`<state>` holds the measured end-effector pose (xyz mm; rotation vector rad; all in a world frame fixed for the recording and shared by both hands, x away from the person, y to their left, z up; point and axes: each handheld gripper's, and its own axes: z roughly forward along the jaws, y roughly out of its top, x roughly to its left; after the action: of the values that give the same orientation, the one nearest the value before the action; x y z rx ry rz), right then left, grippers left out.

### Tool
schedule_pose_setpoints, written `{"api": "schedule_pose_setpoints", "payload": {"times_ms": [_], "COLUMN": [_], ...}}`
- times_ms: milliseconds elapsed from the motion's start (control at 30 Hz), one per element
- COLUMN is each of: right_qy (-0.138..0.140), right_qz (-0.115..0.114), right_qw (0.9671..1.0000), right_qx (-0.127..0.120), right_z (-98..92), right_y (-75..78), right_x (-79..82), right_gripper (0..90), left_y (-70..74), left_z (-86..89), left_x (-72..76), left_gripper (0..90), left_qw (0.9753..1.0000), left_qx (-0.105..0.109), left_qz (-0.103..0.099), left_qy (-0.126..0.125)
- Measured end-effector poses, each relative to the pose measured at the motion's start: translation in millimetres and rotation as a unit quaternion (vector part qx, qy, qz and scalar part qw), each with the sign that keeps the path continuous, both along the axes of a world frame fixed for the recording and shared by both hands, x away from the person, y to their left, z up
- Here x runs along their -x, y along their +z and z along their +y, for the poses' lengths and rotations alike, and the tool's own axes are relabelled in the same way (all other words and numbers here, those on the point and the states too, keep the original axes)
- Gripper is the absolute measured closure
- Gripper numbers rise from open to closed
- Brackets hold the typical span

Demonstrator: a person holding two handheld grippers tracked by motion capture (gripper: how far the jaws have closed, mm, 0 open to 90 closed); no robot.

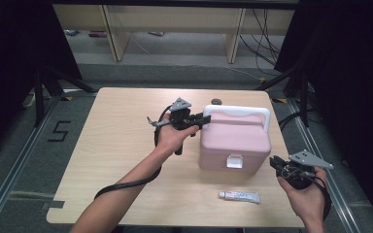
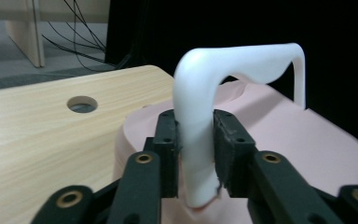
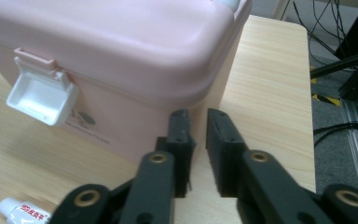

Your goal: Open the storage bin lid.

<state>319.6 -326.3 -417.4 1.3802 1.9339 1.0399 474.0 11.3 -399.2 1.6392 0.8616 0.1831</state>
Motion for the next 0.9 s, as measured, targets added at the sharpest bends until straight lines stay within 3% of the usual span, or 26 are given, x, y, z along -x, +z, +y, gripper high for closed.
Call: {"api": "schedule_pose_setpoints", "payload": {"times_ms": [33,100,133,200,300,400,500,600,700,767,900], "right_qy": [0.008,0.008,0.001,0.007,0.008,0.006,0.01,0.009,0.018,0.014,0.02], "right_qz": [-0.013,-0.015,-0.01,-0.014,-0.014,-0.014,-0.02,-0.015,-0.026,-0.026,-0.037], "right_qw": [0.9999,0.9999,0.9998,0.9999,0.9999,0.9997,0.9997,0.9996,0.9994,0.9991,0.999], "right_qx": [0.005,0.0,-0.019,-0.002,-0.002,-0.017,-0.011,-0.02,-0.013,-0.03,-0.016], "right_z": [-3.0,-3.5,-1.3,-3.1,-1.7,0.9,-0.1,2.6,4.6,10.2,10.4], "right_y": [0.5,0.6,0.5,1.5,1.8,2.0,4.4,5.5,7.6,9.9,12.3], "right_x": [-0.7,-0.4,0.5,-0.2,0.1,0.6,-1.2,-2.0,-6.1,-7.9,-10.5], "right_gripper": [88.1,90.0,90.0,90.0,90.0,90.0,90.0,90.0,90.0,90.0,90.0], "left_y": [1.5,2.0,2.8,3.4,5.5,7.1,9.1,10.6,12.0,12.6,14.4], "left_z": [0.3,0.6,0.8,1.6,2.8,3.1,3.6,3.9,3.8,4.7,8.1], "left_x": [0.4,0.1,-0.4,-1.4,-3.1,-4.4,-6.7,-8.4,-9.4,-10.8,-12.1], "left_gripper": [73.8,73.9,74.0,74.2,74.3,74.3,74.3,74.3,74.3,74.2,70.2], "left_qw": [1.0,0.9999,0.9998,0.9995,0.9989,0.9987,0.9985,0.998,0.9979,0.9975,0.997], "left_qx": [0.0,0.004,0.007,0.016,0.026,0.029,0.03,0.035,0.035,0.036,0.039], "left_qz": [0.005,0.01,0.017,0.027,0.037,0.042,0.045,0.052,0.055,0.059,0.062], "left_qy": [-0.001,-0.003,-0.003,-0.004,-0.005,-0.005,-0.006,-0.007,-0.008,-0.011,-0.026]}}
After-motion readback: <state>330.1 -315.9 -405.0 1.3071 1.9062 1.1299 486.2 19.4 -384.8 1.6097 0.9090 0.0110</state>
